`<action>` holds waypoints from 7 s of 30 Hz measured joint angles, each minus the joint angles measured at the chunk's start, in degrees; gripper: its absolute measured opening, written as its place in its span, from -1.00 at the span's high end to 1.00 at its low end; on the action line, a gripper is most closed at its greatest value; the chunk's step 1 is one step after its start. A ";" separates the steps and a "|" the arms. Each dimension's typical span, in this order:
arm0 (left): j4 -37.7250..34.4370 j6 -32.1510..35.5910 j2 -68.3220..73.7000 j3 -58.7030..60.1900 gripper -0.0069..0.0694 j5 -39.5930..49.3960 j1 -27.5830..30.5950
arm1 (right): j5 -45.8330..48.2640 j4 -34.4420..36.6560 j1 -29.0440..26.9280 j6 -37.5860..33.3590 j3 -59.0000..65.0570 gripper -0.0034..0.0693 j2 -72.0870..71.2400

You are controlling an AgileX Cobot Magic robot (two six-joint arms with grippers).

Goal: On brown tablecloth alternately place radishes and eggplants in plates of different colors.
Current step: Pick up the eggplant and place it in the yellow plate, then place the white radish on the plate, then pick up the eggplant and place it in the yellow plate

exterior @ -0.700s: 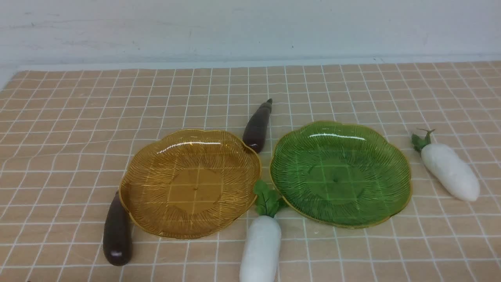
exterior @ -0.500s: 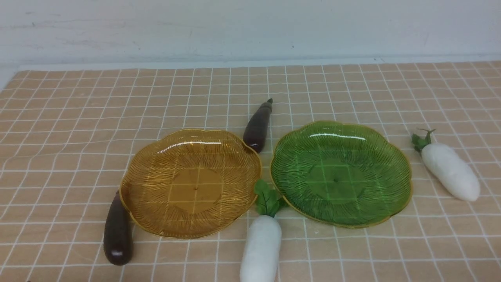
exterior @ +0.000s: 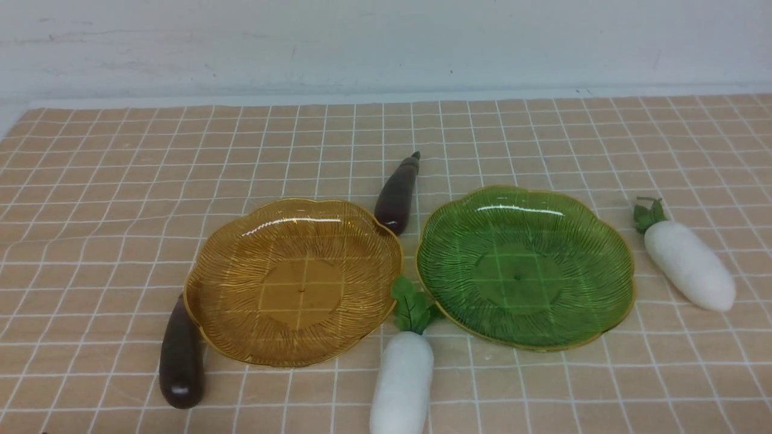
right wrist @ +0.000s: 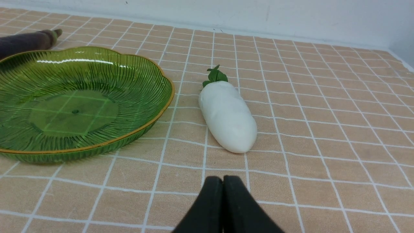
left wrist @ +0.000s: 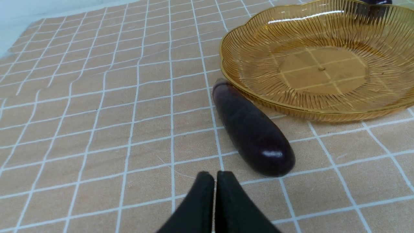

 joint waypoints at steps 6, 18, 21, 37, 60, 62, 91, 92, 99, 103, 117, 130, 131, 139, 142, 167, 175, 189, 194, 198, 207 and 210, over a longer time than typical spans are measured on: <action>-18.71 -8.43 0.00 0.10 0.83 -11.99 0.00 | 0.00 0.00 0.00 0.00 0.00 0.95 0.00; -32.31 -9.76 0.56 -9.03 0.83 -24.47 0.00 | -6.10 3.26 0.00 2.53 0.24 0.95 0.00; -32.31 -7.38 4.30 -16.50 0.83 -16.61 0.00 | -14.23 9.31 0.00 6.83 0.36 0.95 0.00; -14.43 -5.44 62.69 -44.37 0.83 27.22 0.00 | -22.75 24.28 0.00 15.29 0.26 0.95 0.00; -12.74 2.77 87.90 -46.20 -0.56 12.46 0.00 | 20.08 25.83 0.06 -2.50 -29.19 0.95 25.35; -12.74 2.77 89.26 -46.22 -0.70 11.93 0.00 | 19.78 25.90 0.06 -2.55 -29.19 0.95 25.35; -3.47 -11.47 73.83 -46.68 0.06 17.10 0.11 | 38.27 32.16 3.39 -18.05 -48.18 0.94 51.76; -3.40 -11.39 73.13 -46.85 0.06 16.49 0.11 | 37.88 32.11 4.79 -18.05 -48.57 0.94 52.84; -6.78 -5.51 74.34 -53.38 0.06 13.09 -3.94 | 35.70 27.48 16.12 -9.97 -52.88 0.94 61.47; -7.77 -3.13 78.96 -56.75 0.06 13.04 -8.64 | 35.17 22.98 22.26 -1.77 -56.43 0.93 66.81; -8.29 -4.60 98.66 -64.43 -0.05 12.52 -12.74 | 32.47 8.24 40.07 22.52 -69.87 0.18 92.99; -7.27 -5.04 100.48 -68.25 -0.74 16.42 -12.74 | 30.98 9.76 43.32 26.50 -79.89 -0.92 108.71; -7.21 -5.12 100.48 -68.79 -0.76 17.15 -12.74 | 31.04 9.83 43.43 26.63 -80.50 -0.95 109.77; -6.99 -6.01 100.48 -72.89 -0.42 22.35 -12.74 | 31.43 11.14 43.49 27.11 -82.32 -0.97 114.88; -6.97 -6.01 100.00 -73.20 0.10 23.88 -12.74 | 33.16 11.51 43.49 27.11 -82.33 -0.74 116.03; -10.23 -4.64 88.64 -73.71 0.83 27.74 -12.74 | 47.67 1.71 22.58 16.87 -91.36 -0.45 101.66; -11.98 -3.01 100.22 -90.87 0.83 30.13 -16.32 | 44.61 6.47 17.01 8.44 -92.20 -0.53 109.49; -12.11 -6.01 125.09 -120.42 -0.04 31.91 -17.42 | 47.45 -3.67 16.34 7.80 -97.82 -0.80 109.85; -10.38 -6.01 132.93 -127.69 -0.45 30.13 -17.42 | 47.90 -6.86 15.62 7.74 -99.46 -0.70 109.85; -6.79 -6.01 138.77 -132.01 -0.61 28.27 -17.42 | 48.05 -7.45 15.54 7.74 -99.59 -0.61 109.85; -6.01 -6.89 143.90 -133.18 -0.61 25.90 -17.42 | 48.15 -7.56 15.54 7.74 -99.65 -0.57 109.85; -8.11 -7.16 144.66 -133.22 -0.61 24.41 -17.42 | 48.15 -7.56 15.54 7.74 -99.69 -0.57 109.85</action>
